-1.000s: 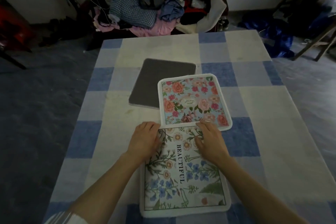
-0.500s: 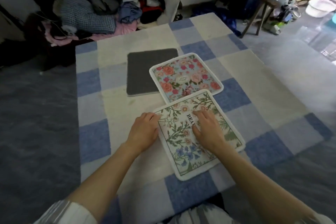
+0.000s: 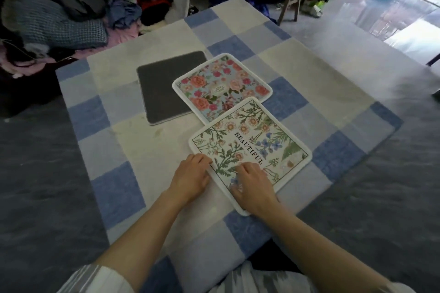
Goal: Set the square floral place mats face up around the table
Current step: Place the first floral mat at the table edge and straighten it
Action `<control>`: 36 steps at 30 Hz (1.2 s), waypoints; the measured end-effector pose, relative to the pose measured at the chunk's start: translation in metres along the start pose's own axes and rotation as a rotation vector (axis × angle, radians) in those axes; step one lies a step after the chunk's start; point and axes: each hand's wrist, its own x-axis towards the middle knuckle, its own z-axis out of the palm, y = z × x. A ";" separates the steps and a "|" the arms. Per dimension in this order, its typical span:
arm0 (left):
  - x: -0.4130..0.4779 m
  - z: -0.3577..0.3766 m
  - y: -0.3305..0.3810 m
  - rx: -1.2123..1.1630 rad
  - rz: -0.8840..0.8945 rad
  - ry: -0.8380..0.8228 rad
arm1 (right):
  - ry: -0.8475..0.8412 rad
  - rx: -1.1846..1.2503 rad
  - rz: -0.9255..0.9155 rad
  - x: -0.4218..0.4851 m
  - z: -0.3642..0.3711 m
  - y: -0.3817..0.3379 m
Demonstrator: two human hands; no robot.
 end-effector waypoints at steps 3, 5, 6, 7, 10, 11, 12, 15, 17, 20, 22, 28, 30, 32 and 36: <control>0.006 0.003 -0.001 -0.003 0.061 -0.022 | -0.084 -0.060 0.059 -0.002 0.008 -0.009; 0.012 0.005 -0.004 -0.019 0.107 -0.042 | -0.141 -0.116 0.083 -0.003 0.015 -0.014; 0.016 0.005 -0.004 -0.017 0.138 -0.058 | -0.162 -0.138 0.088 -0.003 0.018 -0.016; 0.020 0.004 -0.006 -0.005 0.177 -0.073 | -0.175 -0.152 0.091 -0.002 0.020 -0.017; 0.032 0.003 -0.012 0.064 0.305 -0.112 | -0.153 -0.170 0.103 0.002 0.023 -0.016; 0.036 0.002 -0.014 0.077 0.333 -0.128 | -0.139 -0.167 0.107 0.003 0.023 -0.016; 0.040 0.001 -0.017 0.081 0.357 -0.133 | -0.128 -0.165 0.104 0.004 0.023 -0.016; 0.047 -0.002 -0.020 0.088 0.419 -0.122 | -0.125 -0.174 0.055 0.004 0.022 -0.019; 0.047 -0.003 -0.020 0.121 0.485 -0.088 | -0.135 -0.160 0.008 0.003 0.020 -0.023; 0.045 -0.002 -0.021 0.144 0.570 -0.061 | -0.102 -0.111 -0.021 0.003 0.016 -0.029; 0.046 -0.002 -0.023 0.137 0.576 -0.062 | -0.075 -0.088 -0.013 0.002 0.014 -0.032; 0.053 -0.006 -0.025 0.232 0.533 -0.035 | -0.067 -0.106 0.009 -0.005 0.009 -0.028; 0.053 -0.007 -0.027 0.258 0.499 -0.001 | -0.049 -0.075 0.036 -0.009 0.008 -0.017; 0.055 -0.008 -0.028 0.284 0.479 0.020 | -0.032 -0.043 0.047 -0.014 0.005 -0.004; 0.062 -0.015 -0.017 0.338 0.521 0.021 | 0.031 -0.036 0.050 -0.022 -0.007 0.014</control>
